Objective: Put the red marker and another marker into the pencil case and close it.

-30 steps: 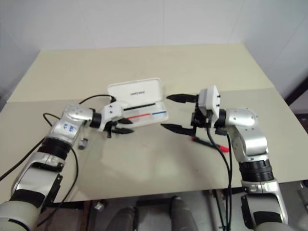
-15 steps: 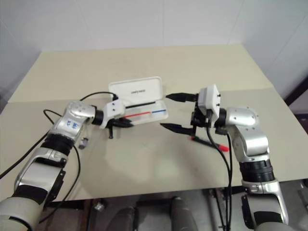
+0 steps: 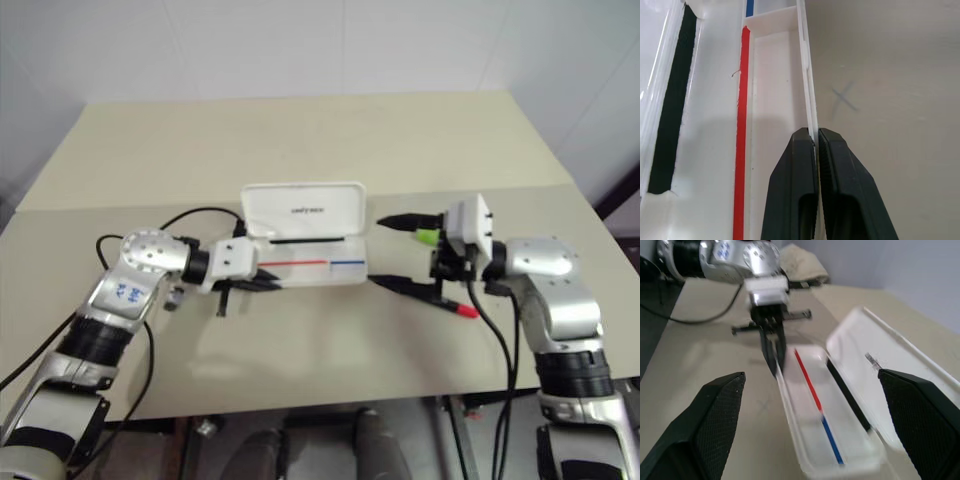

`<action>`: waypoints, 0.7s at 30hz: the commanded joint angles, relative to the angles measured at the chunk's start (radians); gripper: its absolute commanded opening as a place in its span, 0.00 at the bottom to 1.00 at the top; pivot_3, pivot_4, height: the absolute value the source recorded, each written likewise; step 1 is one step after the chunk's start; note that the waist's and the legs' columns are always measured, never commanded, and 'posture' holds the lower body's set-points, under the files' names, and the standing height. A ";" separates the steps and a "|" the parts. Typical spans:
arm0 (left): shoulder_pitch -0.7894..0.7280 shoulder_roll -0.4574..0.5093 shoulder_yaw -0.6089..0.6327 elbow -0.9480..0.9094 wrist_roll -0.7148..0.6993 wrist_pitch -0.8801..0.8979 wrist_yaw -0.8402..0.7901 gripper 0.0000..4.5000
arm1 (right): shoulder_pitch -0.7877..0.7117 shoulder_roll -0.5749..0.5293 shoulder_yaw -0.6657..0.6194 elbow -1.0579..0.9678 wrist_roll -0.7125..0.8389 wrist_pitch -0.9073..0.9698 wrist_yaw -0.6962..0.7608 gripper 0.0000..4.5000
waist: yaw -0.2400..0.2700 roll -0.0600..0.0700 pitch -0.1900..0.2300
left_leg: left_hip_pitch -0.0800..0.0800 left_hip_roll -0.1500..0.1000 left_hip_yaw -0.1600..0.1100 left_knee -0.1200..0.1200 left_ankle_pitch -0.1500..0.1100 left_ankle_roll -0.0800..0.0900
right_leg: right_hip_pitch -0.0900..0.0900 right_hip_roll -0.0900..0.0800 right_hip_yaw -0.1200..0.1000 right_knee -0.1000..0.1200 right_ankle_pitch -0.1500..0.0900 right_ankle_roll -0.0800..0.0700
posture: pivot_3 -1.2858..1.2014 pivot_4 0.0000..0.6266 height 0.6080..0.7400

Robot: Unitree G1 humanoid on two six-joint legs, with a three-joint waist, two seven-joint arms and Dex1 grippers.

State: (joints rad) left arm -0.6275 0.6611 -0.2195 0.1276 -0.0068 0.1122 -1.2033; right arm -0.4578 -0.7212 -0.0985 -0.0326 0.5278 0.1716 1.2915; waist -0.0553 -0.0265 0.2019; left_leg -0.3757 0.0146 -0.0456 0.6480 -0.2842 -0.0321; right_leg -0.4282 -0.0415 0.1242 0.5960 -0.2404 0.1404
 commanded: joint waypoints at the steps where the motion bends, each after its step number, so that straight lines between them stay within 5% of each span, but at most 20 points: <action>1: 0.046 0.032 0.031 -0.130 -0.039 0.063 0.004 0.00 | 0.040 -0.048 -0.073 -0.022 0.022 -0.003 0.005 1.00 | 0.000 0.000 0.000 | 0.000 0.000 0.000 0.000 0.000 0.000 | 0.000 0.000 0.000 0.000 0.000 0.000 | 0.52 0.24 1.00; 20: 0.161 0.015 -0.043 -0.266 -0.028 0.141 0.061 0.00 | 0.103 -0.028 -0.078 -0.140 0.057 0.055 -0.098 1.00 | -0.001 -0.001 0.000 | 0.003 0.000 0.001 0.000 0.000 0.000 | 0.001 0.001 0.001 0.001 -0.002 -0.003 | 0.52 0.24 1.00; 21: 0.157 0.013 -0.044 -0.268 -0.030 0.148 0.061 0.13 | 0.102 -0.027 -0.077 -0.141 0.057 0.056 -0.099 1.00 | -0.001 -0.001 0.000 | 0.003 0.000 0.001 0.000 0.000 0.000 | 0.001 0.001 0.001 0.001 -0.002 -0.003 | 0.52 0.24 1.00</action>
State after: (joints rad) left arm -0.4575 0.6776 -0.2559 -0.1085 -0.0304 0.2526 -1.1484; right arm -0.3489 -0.7489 -0.1626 -0.1396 0.5620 0.2258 1.2003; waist -0.0565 -0.0273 0.2023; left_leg -0.3732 0.0147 -0.0450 0.6483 -0.2840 -0.0318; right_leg -0.4268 -0.0405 0.1257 0.5968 -0.2424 0.1371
